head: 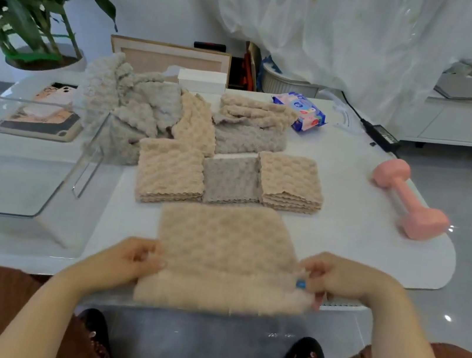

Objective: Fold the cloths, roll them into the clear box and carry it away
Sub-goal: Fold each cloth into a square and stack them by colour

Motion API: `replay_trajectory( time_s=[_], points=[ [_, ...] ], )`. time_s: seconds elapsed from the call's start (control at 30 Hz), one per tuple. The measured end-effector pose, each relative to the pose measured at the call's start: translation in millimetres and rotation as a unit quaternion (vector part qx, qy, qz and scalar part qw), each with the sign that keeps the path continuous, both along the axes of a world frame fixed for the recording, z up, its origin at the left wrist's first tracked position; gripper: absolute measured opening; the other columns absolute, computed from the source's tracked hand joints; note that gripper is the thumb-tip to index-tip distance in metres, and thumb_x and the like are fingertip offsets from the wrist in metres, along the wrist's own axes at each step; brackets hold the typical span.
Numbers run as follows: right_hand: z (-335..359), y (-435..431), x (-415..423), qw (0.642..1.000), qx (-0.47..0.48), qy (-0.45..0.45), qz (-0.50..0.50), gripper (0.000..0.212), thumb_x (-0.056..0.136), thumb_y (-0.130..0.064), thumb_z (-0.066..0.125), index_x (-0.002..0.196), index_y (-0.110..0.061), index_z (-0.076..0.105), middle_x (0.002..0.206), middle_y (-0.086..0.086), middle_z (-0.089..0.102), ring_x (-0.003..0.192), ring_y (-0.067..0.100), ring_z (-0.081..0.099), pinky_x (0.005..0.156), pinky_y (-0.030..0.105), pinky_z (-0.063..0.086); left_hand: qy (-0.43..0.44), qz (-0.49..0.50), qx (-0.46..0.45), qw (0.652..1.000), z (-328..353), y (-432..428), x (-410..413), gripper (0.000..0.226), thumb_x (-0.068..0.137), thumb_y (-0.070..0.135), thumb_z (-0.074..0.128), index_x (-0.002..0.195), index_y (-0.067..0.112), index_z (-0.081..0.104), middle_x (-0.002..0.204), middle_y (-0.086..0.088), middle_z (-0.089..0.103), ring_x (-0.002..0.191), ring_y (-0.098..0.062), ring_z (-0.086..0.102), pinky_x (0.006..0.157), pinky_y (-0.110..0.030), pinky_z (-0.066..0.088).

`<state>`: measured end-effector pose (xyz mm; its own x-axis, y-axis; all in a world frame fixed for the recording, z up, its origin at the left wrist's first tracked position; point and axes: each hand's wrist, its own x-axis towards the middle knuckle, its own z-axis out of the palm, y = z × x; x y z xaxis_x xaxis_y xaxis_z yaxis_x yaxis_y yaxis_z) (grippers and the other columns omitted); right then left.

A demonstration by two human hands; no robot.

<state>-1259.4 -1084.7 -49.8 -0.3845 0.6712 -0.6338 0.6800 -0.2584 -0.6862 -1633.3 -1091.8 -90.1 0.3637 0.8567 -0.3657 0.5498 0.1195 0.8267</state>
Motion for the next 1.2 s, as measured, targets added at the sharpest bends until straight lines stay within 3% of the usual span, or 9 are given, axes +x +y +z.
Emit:
replay_trajectory(
  time_s=[0.1,0.3,0.47,0.6,0.83,0.93,1.0,1.1,1.2],
  points=[
    [-14.3,0.5,-3.0,0.999,-0.039,-0.011,0.006,0.02,0.09,-0.001,0.051,0.098,-0.006,0.069,0.069,-0.002,0.066,0.057,0.013,0.059,0.057,0.019,0.041,0.005,-0.031,-0.065,0.997,-17.5,-1.6,-6.3,0.021,0.091,0.03,0.061,0.089,0.01,0.067,0.078,-0.003,0.062,0.07,-0.015,0.053,0.065,-0.025,0.039],
    [-32.0,28.7,-10.7,0.962,0.173,0.007,-0.21,0.014,0.092,-0.002,0.05,0.082,-0.004,0.059,0.056,0.001,0.045,0.053,0.014,0.039,0.053,0.02,0.034,-0.022,0.162,0.022,0.986,-9.7,32.3,8.3,0.023,0.097,0.016,0.051,0.079,0.006,0.062,0.054,0.001,0.059,0.049,-0.015,0.056,0.047,-0.026,0.049],
    [-54.8,41.0,-19.2,0.952,0.23,-0.104,-0.172,0.018,0.089,-0.004,0.052,0.075,-0.014,0.056,0.075,0.0,0.054,0.068,0.016,0.047,0.058,0.023,0.034,0.101,0.152,0.127,0.975,-22.0,54.6,20.5,0.016,0.094,0.021,0.057,0.084,0.017,0.068,0.088,0.002,0.063,0.076,-0.012,0.06,0.066,-0.022,0.045],
    [-65.4,45.6,-23.7,0.938,0.28,-0.118,-0.168,0.013,0.088,-0.009,0.058,0.085,-0.021,0.056,0.091,-0.001,0.051,0.074,0.008,0.048,0.06,0.014,0.033,0.171,0.139,0.174,0.96,-32.1,59.7,26.2,0.009,0.086,0.023,0.068,0.079,0.018,0.066,0.093,0.002,0.054,0.08,-0.009,0.055,0.074,-0.024,0.041],
    [-63.9,52.6,-23.0,0.939,0.29,-0.12,-0.139,0.02,0.086,-0.003,0.061,0.083,-0.022,0.053,0.092,-0.002,0.053,0.068,0.005,0.046,0.06,0.013,0.033,0.115,0.15,0.125,0.974,-27.2,60.7,18.8,0.014,0.079,0.02,0.075,0.075,0.016,0.063,0.075,0.002,0.062,0.069,-0.011,0.054,0.061,-0.019,0.039],
    [-63.1,53.8,-25.4,0.958,0.23,-0.133,-0.11,0.02,0.09,-0.005,0.055,0.103,-0.019,0.051,0.096,0.001,0.052,0.076,0.01,0.049,0.063,0.015,0.037,0.103,0.136,0.122,0.978,-25.1,61.5,16.2,0.014,0.081,0.021,0.074,0.088,0.023,0.062,0.077,0.002,0.058,0.07,-0.011,0.054,0.063,-0.02,0.04],
    [-60.4,53.3,-24.1,0.955,0.239,-0.147,-0.095,0.013,0.092,-0.007,0.053,0.097,-0.019,0.057,0.1,0.003,0.053,0.08,0.011,0.049,0.063,0.011,0.034,0.106,0.109,0.122,0.981,-23.0,62.3,14.5,0.012,0.084,0.023,0.07,0.089,0.031,0.063,0.083,0.004,0.06,0.077,-0.012,0.056,0.068,-0.018,0.041],
    [-44.2,47.2,-17.0,0.943,0.279,-0.086,-0.158,0.014,0.092,-0.01,0.058,0.084,-0.02,0.064,0.099,0.002,0.057,0.077,0.007,0.05,0.065,0.012,0.037,0.086,0.106,0.183,0.974,-10.8,61.9,14.5,0.019,0.085,0.019,0.069,0.075,0.035,0.064,0.086,0.007,0.062,0.08,-0.005,0.056,0.071,-0.02,0.042],
    [-10.6,38.3,-10.4,0.895,0.372,0.064,-0.237,0.02,0.087,-0.001,0.062,0.085,-0.019,0.069,0.093,0.004,0.065,0.067,0.008,0.049,0.066,0.013,0.039,-0.009,0.169,0.321,0.932,23.9,57.6,16.9,0.017,0.081,0.017,0.069,0.077,0.033,0.065,0.083,0.01,0.057,0.075,-0.002,0.054,0.069,-0.011,0.042]
  ],
)
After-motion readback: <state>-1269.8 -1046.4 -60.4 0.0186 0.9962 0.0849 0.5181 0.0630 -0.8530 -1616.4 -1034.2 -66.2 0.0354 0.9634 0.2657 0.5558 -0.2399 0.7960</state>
